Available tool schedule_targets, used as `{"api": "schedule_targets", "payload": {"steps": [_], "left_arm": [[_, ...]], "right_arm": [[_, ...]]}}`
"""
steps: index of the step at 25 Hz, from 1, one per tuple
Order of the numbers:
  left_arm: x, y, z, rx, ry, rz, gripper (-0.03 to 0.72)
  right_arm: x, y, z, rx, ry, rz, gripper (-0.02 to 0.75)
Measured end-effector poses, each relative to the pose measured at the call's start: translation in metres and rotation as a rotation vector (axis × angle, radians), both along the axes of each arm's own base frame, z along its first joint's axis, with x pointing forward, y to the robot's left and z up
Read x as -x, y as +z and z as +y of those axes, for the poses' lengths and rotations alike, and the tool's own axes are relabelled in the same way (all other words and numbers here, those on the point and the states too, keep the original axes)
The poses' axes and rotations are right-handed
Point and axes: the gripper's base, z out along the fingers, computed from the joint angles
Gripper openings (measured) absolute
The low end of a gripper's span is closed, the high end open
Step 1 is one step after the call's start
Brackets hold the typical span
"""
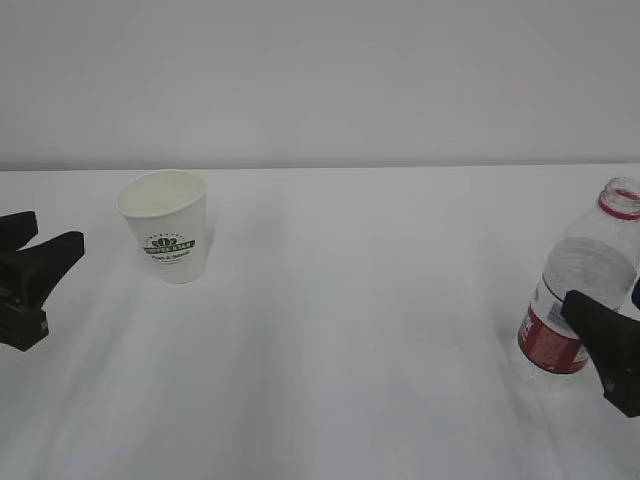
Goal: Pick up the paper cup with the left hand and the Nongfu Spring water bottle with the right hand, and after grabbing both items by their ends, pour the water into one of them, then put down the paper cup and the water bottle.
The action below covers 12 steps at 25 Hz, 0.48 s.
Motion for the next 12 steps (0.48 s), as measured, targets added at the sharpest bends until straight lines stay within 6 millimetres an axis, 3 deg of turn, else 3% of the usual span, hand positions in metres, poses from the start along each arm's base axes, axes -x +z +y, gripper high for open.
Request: {"api": "schedule_targets", "payload": {"steps": [12], "left_arm": [[0.000, 0.000, 0.000, 0.000, 0.000, 0.000, 0.398]], "right_arm": [[-0.012, -0.032, -0.004, -0.016, -0.074, 0.130, 0.587]]}}
